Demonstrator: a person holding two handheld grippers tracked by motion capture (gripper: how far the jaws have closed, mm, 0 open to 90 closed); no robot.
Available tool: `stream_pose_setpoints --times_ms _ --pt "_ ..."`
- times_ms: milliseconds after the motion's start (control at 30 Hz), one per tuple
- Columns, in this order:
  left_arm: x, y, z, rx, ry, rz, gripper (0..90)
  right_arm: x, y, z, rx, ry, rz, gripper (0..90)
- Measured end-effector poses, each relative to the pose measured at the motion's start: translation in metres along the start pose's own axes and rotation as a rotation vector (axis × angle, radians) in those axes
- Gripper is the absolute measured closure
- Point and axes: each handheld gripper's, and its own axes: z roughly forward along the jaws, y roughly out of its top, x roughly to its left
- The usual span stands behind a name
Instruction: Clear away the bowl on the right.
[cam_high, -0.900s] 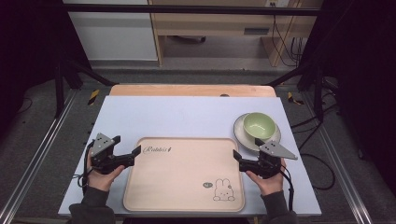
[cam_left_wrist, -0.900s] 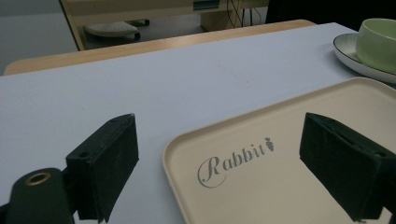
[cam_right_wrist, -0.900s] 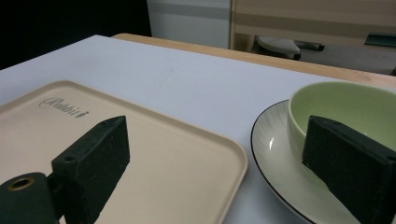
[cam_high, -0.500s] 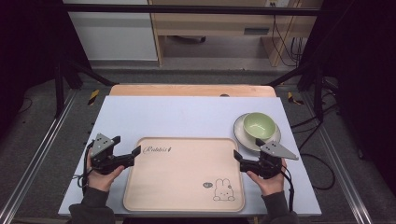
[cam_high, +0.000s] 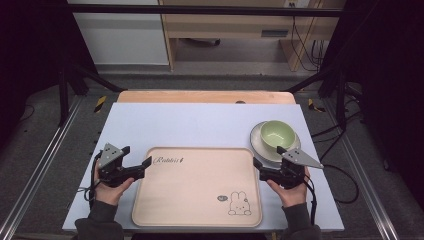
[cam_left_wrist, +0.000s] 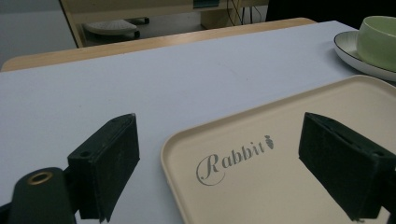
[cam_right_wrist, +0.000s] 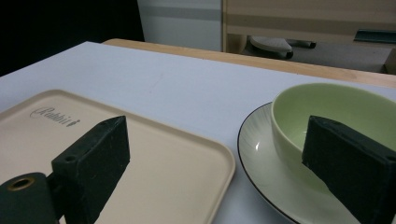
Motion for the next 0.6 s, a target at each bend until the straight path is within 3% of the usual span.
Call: stream_pose_setpoints --times_ms 300,600 --pt "0.0 0.0 0.001 0.002 -0.003 -0.003 12.3 -0.01 0.008 -0.001 0.01 -0.047 0.023 9.0" --pt "0.001 -0.002 0.002 0.008 0.0 -0.007 12.4 -0.019 0.016 -0.002 0.009 -0.066 0.027 10.1"
